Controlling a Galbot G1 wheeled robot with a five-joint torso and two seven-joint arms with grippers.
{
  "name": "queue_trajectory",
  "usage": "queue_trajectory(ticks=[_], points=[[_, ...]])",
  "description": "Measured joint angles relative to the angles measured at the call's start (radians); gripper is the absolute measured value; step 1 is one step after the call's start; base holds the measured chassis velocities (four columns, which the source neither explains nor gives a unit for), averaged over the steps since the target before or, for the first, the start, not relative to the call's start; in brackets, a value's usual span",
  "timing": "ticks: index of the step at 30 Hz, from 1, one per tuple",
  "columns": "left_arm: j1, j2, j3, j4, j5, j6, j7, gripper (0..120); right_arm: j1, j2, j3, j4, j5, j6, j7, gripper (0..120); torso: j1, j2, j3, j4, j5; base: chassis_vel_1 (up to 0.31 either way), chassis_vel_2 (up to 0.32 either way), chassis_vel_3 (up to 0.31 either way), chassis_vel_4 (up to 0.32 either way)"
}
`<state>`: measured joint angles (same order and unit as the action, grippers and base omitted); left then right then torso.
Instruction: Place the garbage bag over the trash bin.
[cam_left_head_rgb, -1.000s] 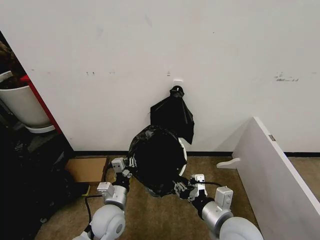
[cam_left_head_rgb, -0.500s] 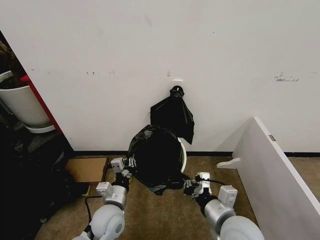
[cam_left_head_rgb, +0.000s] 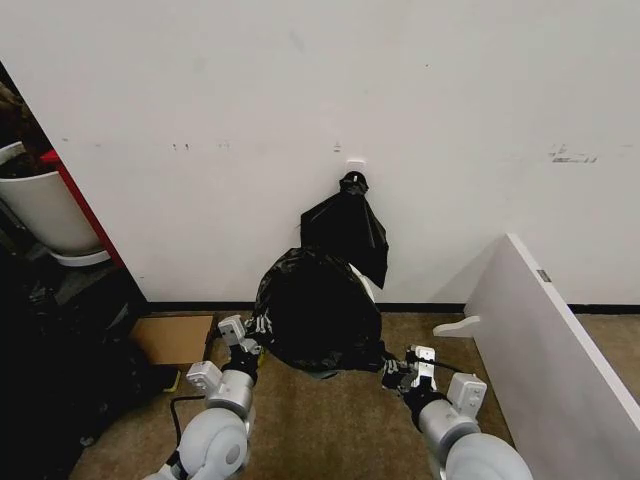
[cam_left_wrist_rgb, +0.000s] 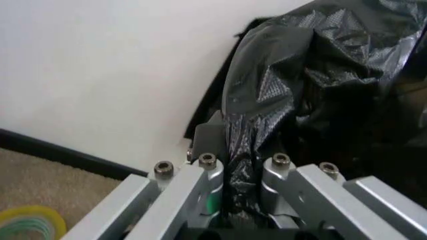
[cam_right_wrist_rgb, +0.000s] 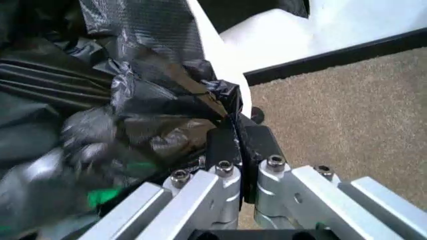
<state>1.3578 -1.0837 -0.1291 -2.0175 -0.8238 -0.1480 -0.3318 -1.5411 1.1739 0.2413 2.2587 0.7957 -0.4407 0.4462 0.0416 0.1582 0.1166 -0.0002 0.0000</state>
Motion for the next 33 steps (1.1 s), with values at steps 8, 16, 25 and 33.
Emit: queue_trajectory(ticks=[8,16,25,33], points=[[0.012,0.018,0.002,-0.014,-0.024,0.038,0.027,4,0.027,0.004,-0.003,-0.060,-0.014,0.005,0.004,0,0.000,0.000,0.000,0.0000,0.0000,0.000,0.000,0.000,0.000],[-0.005,0.014,-0.001,0.015,-0.009,0.029,0.024,4,-0.005,-0.014,0.005,-0.049,-0.087,0.073,-0.040,16,0.000,0.000,0.000,0.0000,0.0000,0.000,0.000,0.000,0.000],[-0.034,0.015,-0.014,0.061,-0.018,0.016,0.002,4,-0.058,-0.023,0.021,-0.017,-0.151,0.152,-0.131,45,0.000,0.000,0.000,0.0000,-0.0001,0.000,0.000,0.000,0.000],[-0.039,0.037,-0.021,0.105,-0.046,0.003,0.059,4,-0.088,-0.045,0.087,0.021,-0.082,0.224,-0.284,71,0.000,0.000,0.000,-0.0001,0.0001,0.000,0.000,0.000,0.000]])
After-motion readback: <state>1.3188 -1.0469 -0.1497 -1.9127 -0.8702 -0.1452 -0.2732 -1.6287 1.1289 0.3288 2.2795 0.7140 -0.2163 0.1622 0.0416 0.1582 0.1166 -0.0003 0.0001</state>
